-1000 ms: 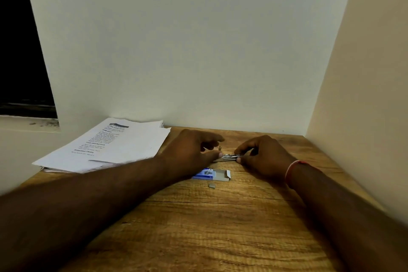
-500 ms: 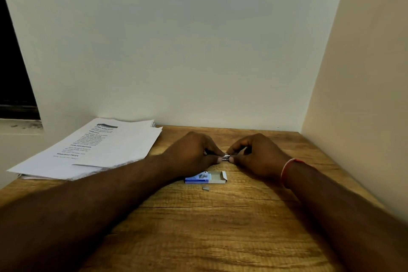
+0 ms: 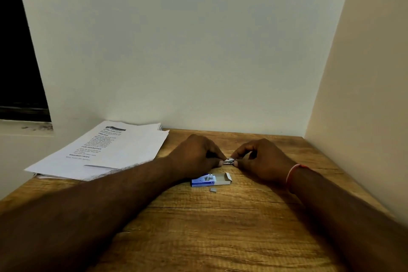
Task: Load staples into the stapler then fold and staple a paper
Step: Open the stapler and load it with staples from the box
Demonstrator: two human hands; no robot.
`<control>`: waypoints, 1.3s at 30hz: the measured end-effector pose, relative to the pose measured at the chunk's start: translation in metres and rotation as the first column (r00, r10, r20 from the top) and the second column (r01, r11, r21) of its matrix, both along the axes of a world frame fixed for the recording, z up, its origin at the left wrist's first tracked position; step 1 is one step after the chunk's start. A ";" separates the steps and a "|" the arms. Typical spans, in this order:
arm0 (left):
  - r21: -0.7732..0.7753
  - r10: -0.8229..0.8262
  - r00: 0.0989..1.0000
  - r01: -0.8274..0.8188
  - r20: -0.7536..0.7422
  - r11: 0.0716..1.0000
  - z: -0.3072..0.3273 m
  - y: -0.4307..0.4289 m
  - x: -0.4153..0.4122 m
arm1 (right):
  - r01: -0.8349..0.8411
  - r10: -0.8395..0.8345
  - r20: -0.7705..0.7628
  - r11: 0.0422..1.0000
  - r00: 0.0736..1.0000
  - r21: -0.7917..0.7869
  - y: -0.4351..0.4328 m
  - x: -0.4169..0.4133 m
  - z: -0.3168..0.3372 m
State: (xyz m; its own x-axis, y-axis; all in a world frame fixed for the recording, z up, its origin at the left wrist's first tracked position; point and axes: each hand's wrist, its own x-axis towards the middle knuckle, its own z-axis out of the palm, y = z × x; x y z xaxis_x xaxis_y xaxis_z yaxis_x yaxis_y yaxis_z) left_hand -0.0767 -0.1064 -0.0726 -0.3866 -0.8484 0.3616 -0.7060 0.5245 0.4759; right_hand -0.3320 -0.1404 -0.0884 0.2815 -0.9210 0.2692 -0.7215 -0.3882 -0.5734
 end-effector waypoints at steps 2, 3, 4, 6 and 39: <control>-0.011 0.019 1.000 -0.019 0.007 1.000 0.000 0.003 0.001 | 0.007 -0.007 0.016 1.000 1.000 -0.003 0.001 0.002 -0.001; -0.023 0.028 0.999 -0.028 0.015 0.999 0.001 0.004 0.001 | 0.012 -0.012 0.028 1.000 1.000 -0.001 0.002 0.003 -0.001; -0.033 0.041 0.999 -0.040 0.029 0.999 0.002 0.006 0.002 | 0.016 -0.016 0.030 1.000 0.999 -0.001 0.003 0.005 -0.001; -0.006 0.049 0.997 -0.048 0.061 0.999 0.008 0.008 0.008 | 0.005 -0.005 0.001 1.000 1.000 -0.005 0.007 0.009 -0.001; -0.060 0.046 0.956 -0.066 -0.290 0.996 0.004 0.019 0.033 | -0.210 0.190 0.635 0.977 0.749 -0.044 0.044 0.042 0.012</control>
State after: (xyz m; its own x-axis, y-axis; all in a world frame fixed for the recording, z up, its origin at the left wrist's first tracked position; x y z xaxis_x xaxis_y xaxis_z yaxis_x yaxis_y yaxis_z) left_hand -0.0434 -0.0871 -0.0689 -0.2098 -0.8349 0.5088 -0.5737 0.5265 0.6275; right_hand -0.2898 -0.0966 -0.0763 0.2348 -0.8731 0.4273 -0.0990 -0.4588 -0.8830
